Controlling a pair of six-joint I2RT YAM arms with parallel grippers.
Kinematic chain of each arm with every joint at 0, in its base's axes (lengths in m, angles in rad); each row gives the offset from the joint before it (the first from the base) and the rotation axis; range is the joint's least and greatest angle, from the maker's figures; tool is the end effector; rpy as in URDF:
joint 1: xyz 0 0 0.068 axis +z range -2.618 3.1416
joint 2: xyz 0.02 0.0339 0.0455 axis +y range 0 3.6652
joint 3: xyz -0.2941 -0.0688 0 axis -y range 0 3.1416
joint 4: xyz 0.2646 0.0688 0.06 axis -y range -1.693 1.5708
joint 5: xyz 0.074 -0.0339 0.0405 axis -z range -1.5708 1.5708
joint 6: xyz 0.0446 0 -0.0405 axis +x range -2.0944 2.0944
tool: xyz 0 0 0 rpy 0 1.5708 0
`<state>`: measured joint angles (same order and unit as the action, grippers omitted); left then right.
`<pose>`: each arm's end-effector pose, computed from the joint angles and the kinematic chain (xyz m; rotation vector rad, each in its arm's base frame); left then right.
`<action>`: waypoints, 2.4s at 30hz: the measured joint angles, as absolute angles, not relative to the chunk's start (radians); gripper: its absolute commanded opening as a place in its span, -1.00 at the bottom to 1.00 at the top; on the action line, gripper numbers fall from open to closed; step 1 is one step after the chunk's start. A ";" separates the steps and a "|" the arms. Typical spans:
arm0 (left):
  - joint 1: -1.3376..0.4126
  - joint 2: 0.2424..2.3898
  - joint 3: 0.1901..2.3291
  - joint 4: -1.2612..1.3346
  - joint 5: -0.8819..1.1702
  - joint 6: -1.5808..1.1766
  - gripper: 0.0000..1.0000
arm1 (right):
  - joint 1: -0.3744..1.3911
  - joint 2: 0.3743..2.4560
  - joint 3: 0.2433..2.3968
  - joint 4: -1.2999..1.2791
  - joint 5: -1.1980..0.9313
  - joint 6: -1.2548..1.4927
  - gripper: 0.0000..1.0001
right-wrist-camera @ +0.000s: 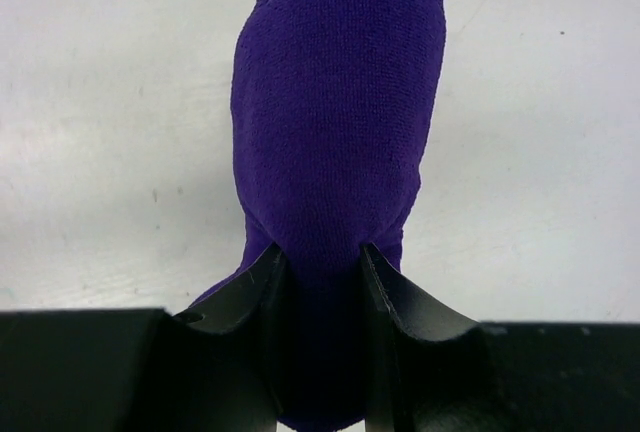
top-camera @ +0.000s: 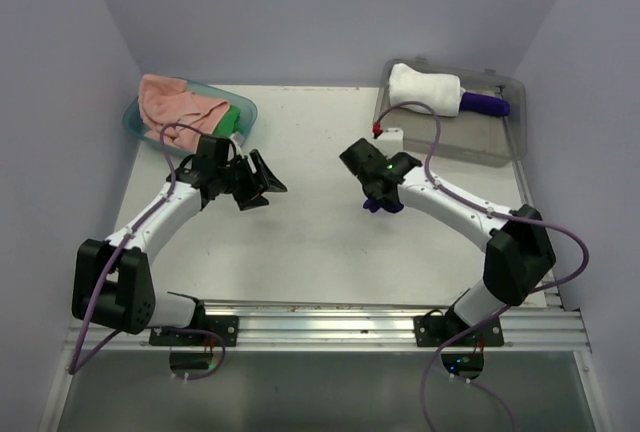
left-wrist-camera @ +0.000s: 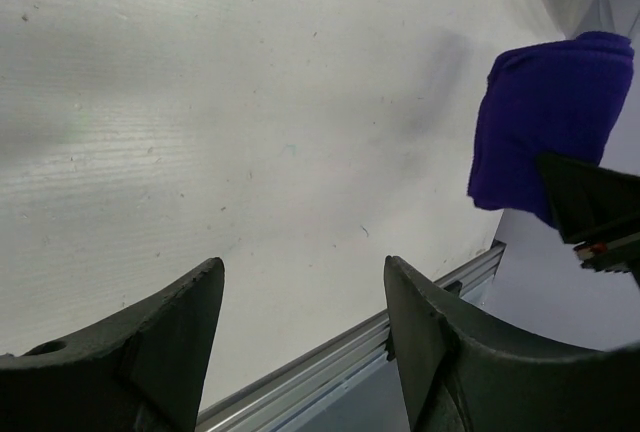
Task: Roll the towels
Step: Place the rolled towel into the container
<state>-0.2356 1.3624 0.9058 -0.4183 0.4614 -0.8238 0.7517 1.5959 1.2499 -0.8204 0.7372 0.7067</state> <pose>0.2833 -0.0884 0.2510 -0.5394 2.5419 -0.9993 0.2679 0.2094 0.2758 0.1325 2.3427 -0.3543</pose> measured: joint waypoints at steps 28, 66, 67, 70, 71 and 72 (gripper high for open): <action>-0.226 1.445 1.047 -0.489 0.536 -0.789 0.36 | 0.052 2.043 1.924 -0.943 0.714 1.126 -1.00; -0.235 1.460 1.061 -0.497 0.541 -0.864 0.33 | -0.080 2.453 2.208 -0.763 0.780 1.332 -1.00; -0.238 1.460 1.060 -0.496 0.540 -0.865 0.33 | -0.082 2.465 2.218 -0.762 0.780 1.333 -1.00; -0.245 1.461 1.060 -0.497 0.540 -0.872 0.33 | -0.087 2.497 2.249 -0.760 0.786 1.343 -1.00; -0.246 1.461 1.060 -0.497 0.540 -0.872 0.33 | -0.088 2.502 2.255 -0.756 0.787 1.348 -1.00; -0.248 1.461 1.060 -0.497 0.540 -0.872 0.33 | -0.088 2.503 2.257 -0.751 0.787 1.352 -1.00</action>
